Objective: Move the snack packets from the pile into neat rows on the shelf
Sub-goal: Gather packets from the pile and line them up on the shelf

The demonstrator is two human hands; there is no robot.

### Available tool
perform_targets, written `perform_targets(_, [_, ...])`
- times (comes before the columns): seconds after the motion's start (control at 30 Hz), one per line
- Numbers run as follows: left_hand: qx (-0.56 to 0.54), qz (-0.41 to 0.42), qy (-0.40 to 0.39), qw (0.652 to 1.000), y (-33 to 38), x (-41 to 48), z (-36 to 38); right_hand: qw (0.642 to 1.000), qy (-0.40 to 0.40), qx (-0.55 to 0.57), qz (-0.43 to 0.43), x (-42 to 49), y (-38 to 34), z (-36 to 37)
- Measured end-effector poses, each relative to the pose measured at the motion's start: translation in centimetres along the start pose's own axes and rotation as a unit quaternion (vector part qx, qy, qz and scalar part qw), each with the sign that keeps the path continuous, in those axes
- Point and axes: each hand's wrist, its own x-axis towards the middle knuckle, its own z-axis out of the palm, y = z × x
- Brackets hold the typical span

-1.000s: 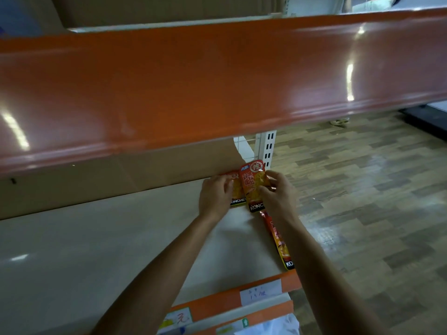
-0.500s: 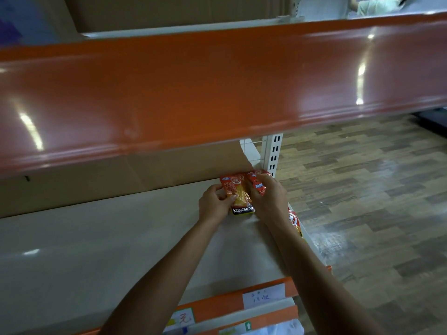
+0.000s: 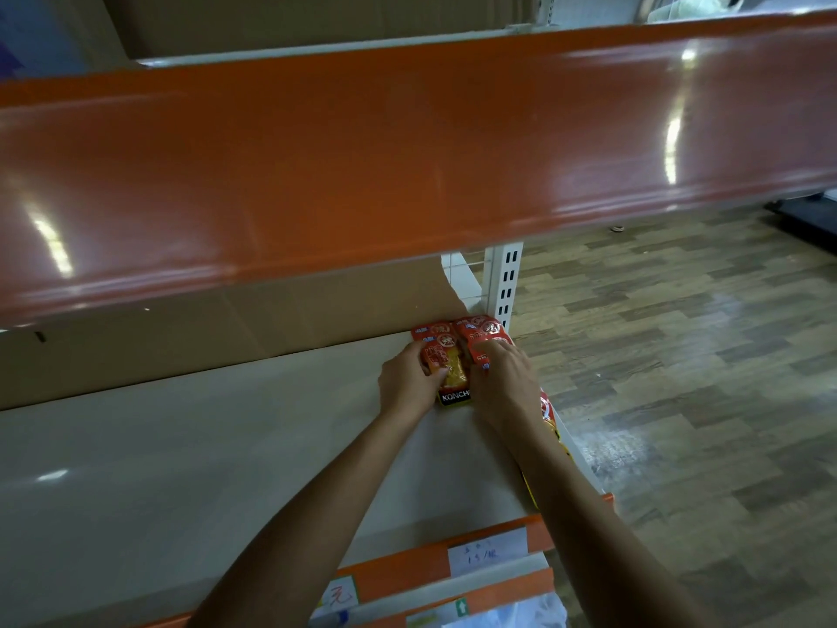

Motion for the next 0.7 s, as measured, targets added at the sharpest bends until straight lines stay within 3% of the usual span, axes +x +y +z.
perform_targets(0.2, [0.093,0.022,0.01,0.995,-0.2,0.2,0.4,1.0,0.006,-0.004,-0.008,-0.2,-0.2,0.0])
perform_targets(0.37, [0.198,0.041,0.015,0.979,-0.8,1.0,0.1,0.993,-0.035,-0.031,-0.113,-0.8,-1.8,1.2])
perform_targets(0.5, [0.211,0.064,-0.033,0.975,-1.5,1.7,-0.4,0.982,-0.088,-0.049,-0.162,-0.5,-2.6,3.2])
perform_targets(0.7, [0.189,0.069,-0.076,0.977,-2.2,3.0,-0.6,0.972,-0.136,-0.122,-0.146,0.0,-2.0,5.0])
